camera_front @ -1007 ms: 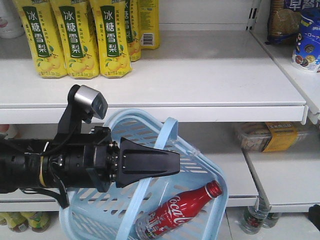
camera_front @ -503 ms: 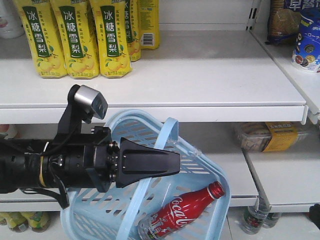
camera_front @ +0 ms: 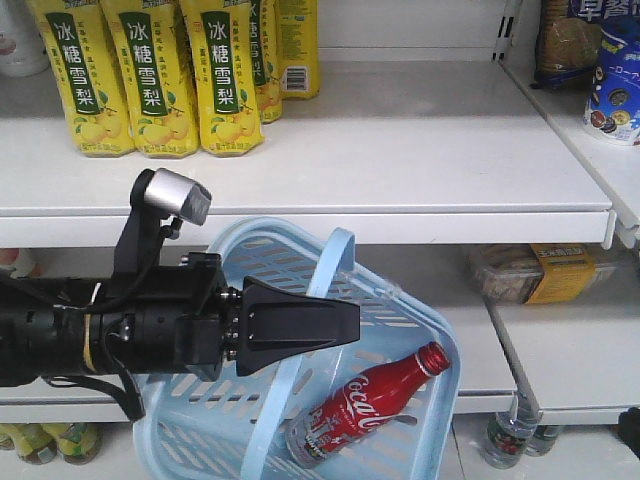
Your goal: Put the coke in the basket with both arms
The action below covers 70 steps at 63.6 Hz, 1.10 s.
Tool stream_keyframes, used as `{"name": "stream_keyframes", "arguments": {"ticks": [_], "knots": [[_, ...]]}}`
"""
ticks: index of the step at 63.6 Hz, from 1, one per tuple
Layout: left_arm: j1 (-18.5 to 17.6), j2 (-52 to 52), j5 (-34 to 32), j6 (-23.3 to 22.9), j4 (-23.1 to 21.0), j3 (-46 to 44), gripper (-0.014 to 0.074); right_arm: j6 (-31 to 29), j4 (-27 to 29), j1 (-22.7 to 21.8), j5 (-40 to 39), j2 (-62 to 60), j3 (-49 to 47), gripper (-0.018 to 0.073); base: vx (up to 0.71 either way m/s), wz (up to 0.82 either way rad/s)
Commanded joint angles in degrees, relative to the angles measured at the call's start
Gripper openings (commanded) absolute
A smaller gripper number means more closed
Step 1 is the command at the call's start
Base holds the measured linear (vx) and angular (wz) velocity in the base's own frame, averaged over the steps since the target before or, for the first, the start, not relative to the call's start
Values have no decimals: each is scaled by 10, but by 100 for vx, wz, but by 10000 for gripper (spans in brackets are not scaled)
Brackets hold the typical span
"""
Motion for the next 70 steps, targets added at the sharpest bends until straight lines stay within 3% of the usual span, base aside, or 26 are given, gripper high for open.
{"name": "stream_keyframes", "arguments": {"ticks": [1, 10, 22, 33, 46, 52, 70], "knots": [[-1, -31, 1, 34, -66, -16, -6, -2, -21, -1, -36, 5, -15, -5, 0, 0], [-1, -53, 62, 97, -91, 22, -6, -4, -21, -1, -35, 5, -15, -5, 0, 0], [-3, -105, 158, 212, -186, 114, -6, -4, -21, -1, -35, 5, -15, -5, 0, 0], [-8, -189, 208, 331, -300, 200, -6, -4, -21, -1, -35, 5, -15, -5, 0, 0], [-8, -315, 243, 528, -465, 299, -6, -4, -21, -1, -35, 5, -15, -5, 0, 0], [-8, -370, 255, 591, -512, 342, -6, -4, -21, -1, -35, 5, -15, -5, 0, 0], [-7, -517, 355, 668, -629, 451, -6, -5, -21, -1, -35, 5, -15, -5, 0, 0]]}}
